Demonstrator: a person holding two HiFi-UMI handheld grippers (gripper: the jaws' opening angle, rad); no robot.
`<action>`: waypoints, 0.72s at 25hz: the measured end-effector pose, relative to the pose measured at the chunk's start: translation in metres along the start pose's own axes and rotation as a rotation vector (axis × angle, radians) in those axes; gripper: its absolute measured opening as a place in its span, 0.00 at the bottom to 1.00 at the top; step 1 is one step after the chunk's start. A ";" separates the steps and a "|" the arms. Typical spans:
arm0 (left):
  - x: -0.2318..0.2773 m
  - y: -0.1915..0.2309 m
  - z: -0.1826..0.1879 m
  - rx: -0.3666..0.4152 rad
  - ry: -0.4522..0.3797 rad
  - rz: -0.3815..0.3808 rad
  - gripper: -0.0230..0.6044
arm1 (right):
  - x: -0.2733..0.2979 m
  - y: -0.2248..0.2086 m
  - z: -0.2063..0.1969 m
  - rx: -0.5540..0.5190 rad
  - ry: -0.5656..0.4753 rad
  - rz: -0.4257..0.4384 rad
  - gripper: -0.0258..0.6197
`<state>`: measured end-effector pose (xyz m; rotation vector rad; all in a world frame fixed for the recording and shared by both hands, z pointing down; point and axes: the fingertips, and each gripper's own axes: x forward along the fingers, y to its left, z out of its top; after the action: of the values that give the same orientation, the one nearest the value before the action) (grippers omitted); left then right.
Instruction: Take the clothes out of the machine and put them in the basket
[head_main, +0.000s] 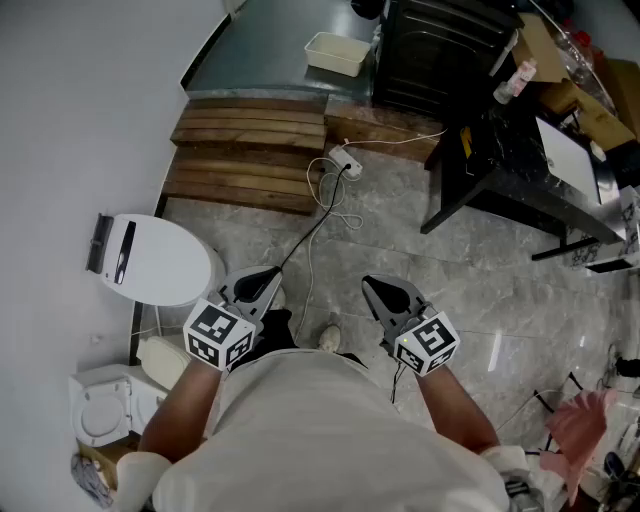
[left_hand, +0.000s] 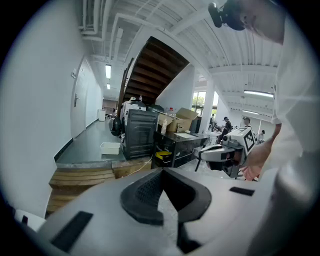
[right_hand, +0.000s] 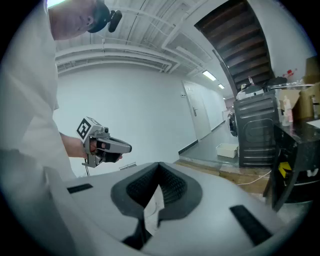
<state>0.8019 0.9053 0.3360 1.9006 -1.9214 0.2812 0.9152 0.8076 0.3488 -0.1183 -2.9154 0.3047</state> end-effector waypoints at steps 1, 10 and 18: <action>0.001 0.003 0.000 0.006 -0.002 -0.007 0.03 | 0.007 0.001 0.000 -0.003 0.004 0.001 0.04; 0.015 0.078 0.010 -0.001 -0.023 -0.075 0.03 | 0.081 -0.013 0.015 -0.032 0.050 -0.047 0.04; 0.013 0.195 0.045 -0.005 -0.080 -0.117 0.07 | 0.199 -0.003 0.035 -0.007 0.131 -0.017 0.04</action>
<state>0.6024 0.8830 0.3309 2.0402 -1.8500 0.1676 0.7135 0.8180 0.3553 -0.1102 -2.7861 0.2728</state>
